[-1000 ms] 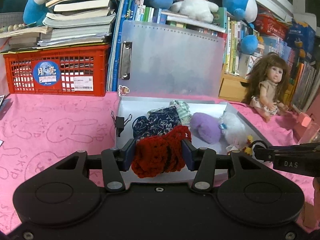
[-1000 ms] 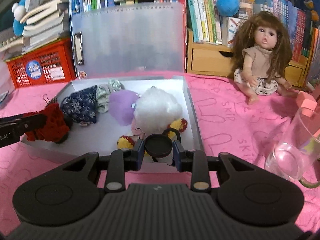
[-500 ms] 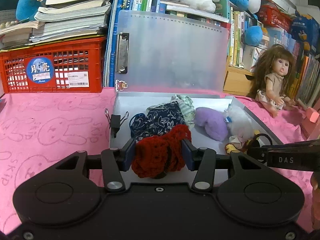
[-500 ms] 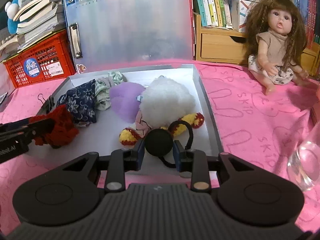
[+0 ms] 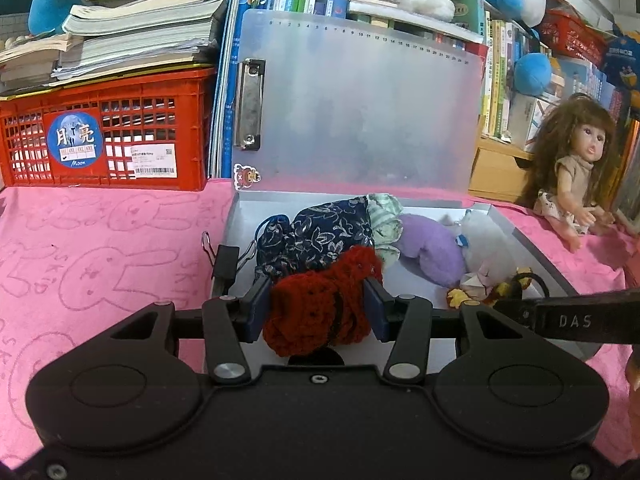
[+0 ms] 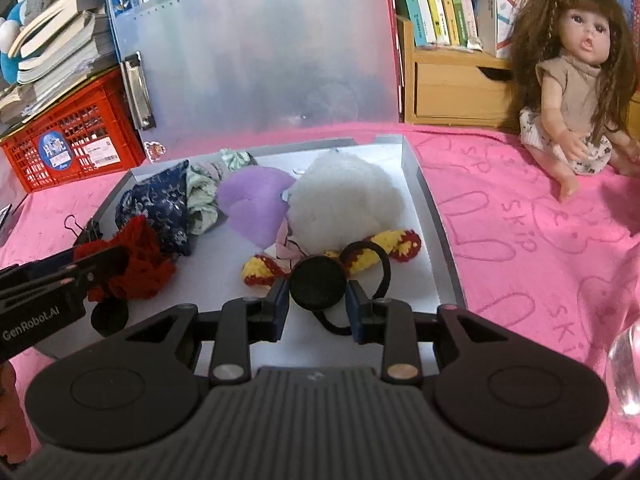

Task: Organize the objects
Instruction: 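Open both tools to drop the knitted roll and lid into the box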

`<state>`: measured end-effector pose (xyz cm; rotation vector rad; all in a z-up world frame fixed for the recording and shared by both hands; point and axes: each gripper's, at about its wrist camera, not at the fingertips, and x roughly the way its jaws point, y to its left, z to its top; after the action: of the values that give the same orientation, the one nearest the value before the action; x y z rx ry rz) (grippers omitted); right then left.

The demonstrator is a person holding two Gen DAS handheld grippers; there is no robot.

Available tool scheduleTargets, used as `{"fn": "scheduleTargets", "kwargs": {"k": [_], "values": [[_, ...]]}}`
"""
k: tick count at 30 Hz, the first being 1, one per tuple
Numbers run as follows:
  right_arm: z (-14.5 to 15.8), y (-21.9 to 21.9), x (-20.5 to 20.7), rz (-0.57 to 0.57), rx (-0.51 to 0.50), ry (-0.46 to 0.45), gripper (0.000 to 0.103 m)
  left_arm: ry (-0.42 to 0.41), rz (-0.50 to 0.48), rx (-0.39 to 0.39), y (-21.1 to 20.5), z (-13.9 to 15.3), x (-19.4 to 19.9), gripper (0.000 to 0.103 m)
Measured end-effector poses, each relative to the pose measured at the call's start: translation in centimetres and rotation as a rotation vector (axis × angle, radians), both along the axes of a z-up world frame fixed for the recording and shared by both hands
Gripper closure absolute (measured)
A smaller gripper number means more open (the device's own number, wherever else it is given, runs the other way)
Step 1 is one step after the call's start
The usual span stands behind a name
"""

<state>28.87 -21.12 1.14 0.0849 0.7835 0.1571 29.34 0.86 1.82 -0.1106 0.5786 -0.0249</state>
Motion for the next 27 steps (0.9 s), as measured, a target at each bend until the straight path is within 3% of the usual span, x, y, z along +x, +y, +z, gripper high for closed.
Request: {"fn": "scheduleTargets", "kwargs": {"k": [5, 6, 8, 15, 27], "values": [[-0.3, -0.5, -0.5, -0.003, 0.032, 0.000, 0.064, 0.005, -0.011, 0.009, 0.0, 0.2, -0.5, 0.052], [-0.2, -0.6, -0.6, -0.007, 0.039, -0.001, 0.053, 0.006, -0.011, 0.008, 0.0, 0.3, -0.6, 0.051], [0.2, -0.9, -0.9, -0.014, 0.056, -0.013, 0.049, 0.007, -0.014, 0.003, 0.0, 0.6, -1.0, 0.050], [1.6, -0.9, -3.0, 0.022, 0.052, -0.058, 0.037, -0.036, -0.051, 0.017, -0.3, 2.1, -3.0, 0.029], [3.1, -1.4, -8.6, 0.076, 0.092, -0.151, 0.028, -0.062, -0.128, -0.007, -0.4, 3.8, -7.8, 0.021]]}}
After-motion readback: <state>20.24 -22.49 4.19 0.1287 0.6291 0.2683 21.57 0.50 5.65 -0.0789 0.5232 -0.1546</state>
